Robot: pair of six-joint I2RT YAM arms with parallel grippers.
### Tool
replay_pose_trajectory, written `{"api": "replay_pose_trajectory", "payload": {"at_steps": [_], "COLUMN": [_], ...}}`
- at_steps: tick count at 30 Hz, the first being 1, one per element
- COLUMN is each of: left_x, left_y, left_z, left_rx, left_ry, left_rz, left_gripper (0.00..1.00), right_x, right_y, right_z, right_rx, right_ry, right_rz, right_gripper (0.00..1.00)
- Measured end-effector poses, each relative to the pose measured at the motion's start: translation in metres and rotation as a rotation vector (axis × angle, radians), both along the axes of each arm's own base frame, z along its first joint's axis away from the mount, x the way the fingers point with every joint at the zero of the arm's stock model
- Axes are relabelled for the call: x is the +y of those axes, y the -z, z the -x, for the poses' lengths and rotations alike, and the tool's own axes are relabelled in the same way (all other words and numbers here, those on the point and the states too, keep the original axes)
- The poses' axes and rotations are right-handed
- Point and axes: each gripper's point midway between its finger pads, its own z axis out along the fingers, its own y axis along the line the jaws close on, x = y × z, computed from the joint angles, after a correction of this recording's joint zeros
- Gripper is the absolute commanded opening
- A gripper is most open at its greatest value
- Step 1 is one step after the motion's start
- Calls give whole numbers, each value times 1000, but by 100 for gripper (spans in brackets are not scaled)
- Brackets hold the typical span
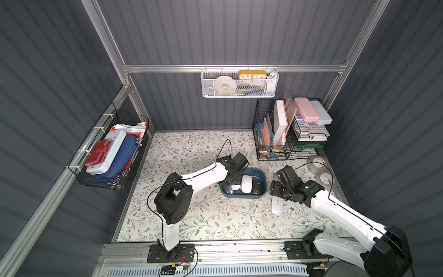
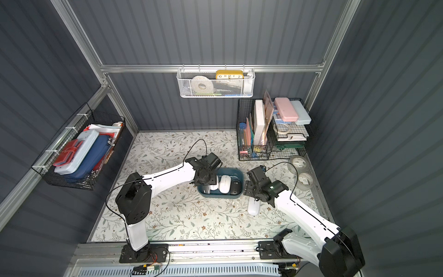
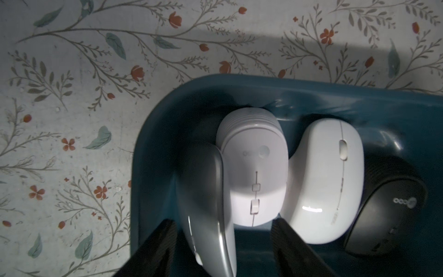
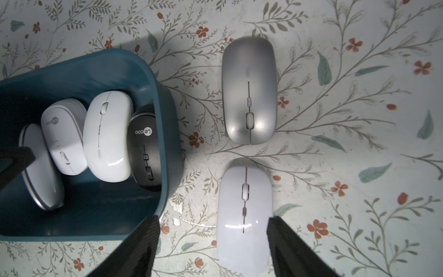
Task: Take out the mouse from the storage box
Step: Pick up the mouse from the storage box.
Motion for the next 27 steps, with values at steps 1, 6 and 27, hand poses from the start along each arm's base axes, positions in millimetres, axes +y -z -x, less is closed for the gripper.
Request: {"api": "replay_pose_trajectory", "payload": {"at_steps": [1,6,27], "left_x": [1,5,8], "left_y": [2,11,26], "left_z": [0,-1,-4], "left_rx": [1,16,34], "left_ry": [-3,-19,-32], "left_rz": [-7,-45,-118], "left_gripper": [63,60,38], "right_x": [1,5,10], "right_y": [-1,-3,-3], "right_z": [0,-1,-4], "right_rx": [-5,-22,-28], "right_ry": [-3,-18,-28], "right_rz": [-7,-30,-53], "right_gripper": [77,78,80]}}
